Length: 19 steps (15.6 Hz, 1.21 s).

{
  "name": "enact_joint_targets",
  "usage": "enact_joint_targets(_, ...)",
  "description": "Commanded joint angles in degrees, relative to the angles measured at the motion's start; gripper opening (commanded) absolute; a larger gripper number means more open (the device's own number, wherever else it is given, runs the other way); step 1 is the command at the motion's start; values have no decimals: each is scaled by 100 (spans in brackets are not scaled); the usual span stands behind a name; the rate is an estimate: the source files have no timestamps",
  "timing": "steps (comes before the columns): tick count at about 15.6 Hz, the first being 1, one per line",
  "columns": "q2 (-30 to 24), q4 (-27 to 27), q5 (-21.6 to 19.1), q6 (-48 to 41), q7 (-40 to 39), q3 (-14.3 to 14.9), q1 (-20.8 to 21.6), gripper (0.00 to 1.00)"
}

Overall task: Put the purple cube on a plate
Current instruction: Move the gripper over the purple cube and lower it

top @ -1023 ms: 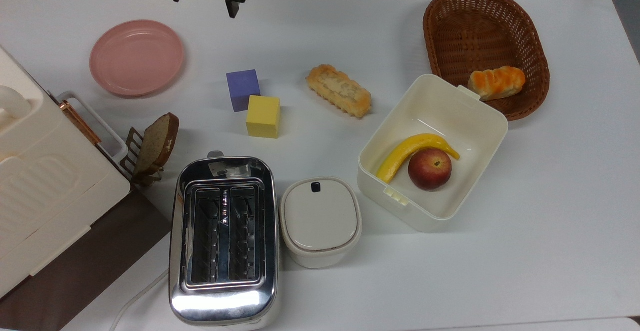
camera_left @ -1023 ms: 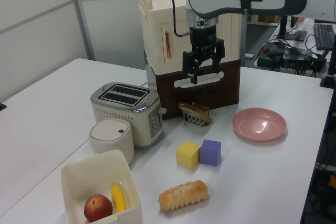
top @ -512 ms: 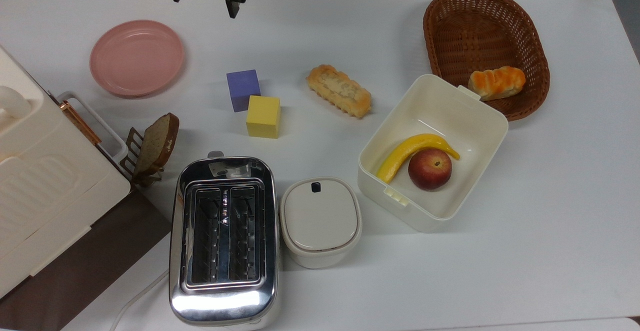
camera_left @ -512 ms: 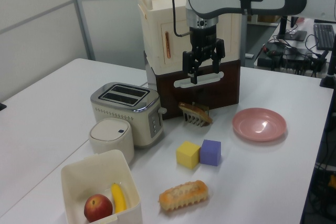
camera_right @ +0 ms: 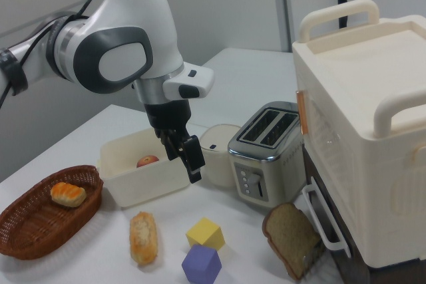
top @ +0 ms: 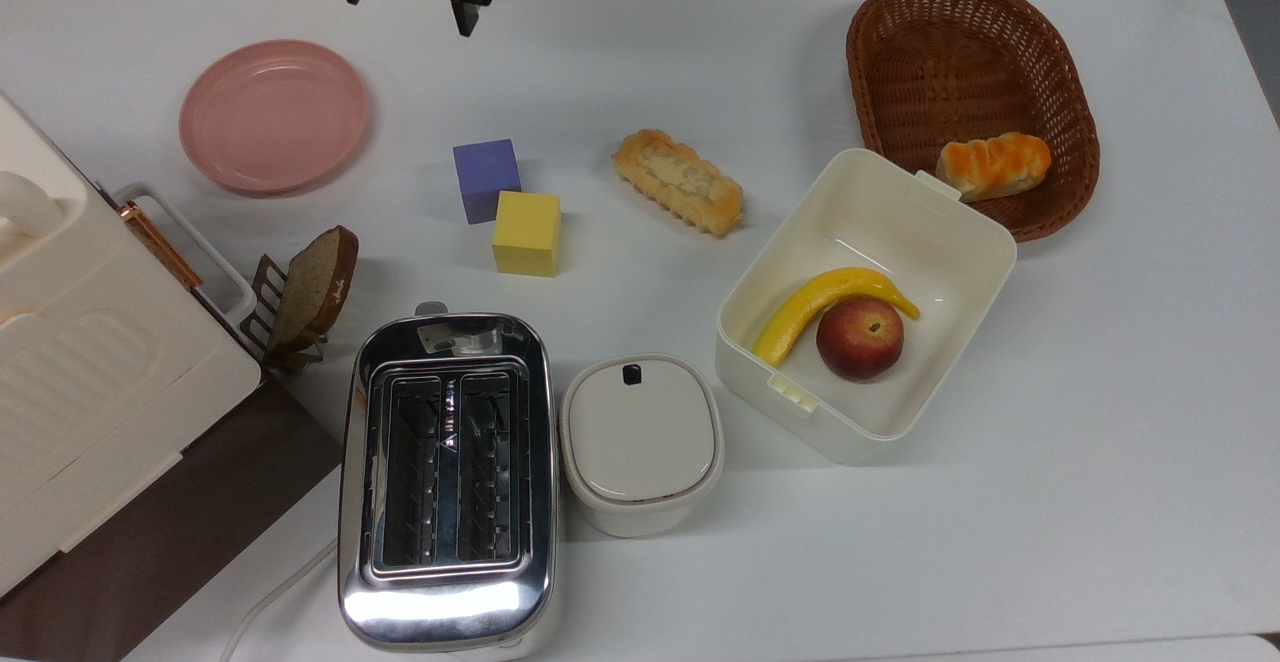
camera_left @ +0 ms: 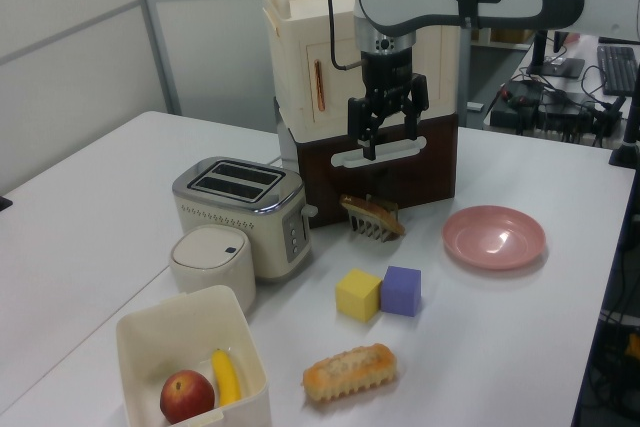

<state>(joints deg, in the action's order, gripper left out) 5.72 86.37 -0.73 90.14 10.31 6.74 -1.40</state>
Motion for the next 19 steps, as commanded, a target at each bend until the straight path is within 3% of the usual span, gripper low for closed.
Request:
enact_joint_targets(1, -71, 82, 82, 4, -169, 12, 26, 100)
enact_joint_targets(7, -71, 126, 64, -66, -591, 12, 17, 100)
enact_joint_targets(10, -54, 301, 64, -347, -1574, 12, 0, 100)
enact_joint_targets(12, -63, 468, 73, -339, -1795, 20, -9, 100)
enact_joint_targets(16, 25, 1030, 248, 19, -2156, 20, 8, 100)
enact_joint_targets(19, 69, 1810, 800, 853, -2165, 3, 61, 100)
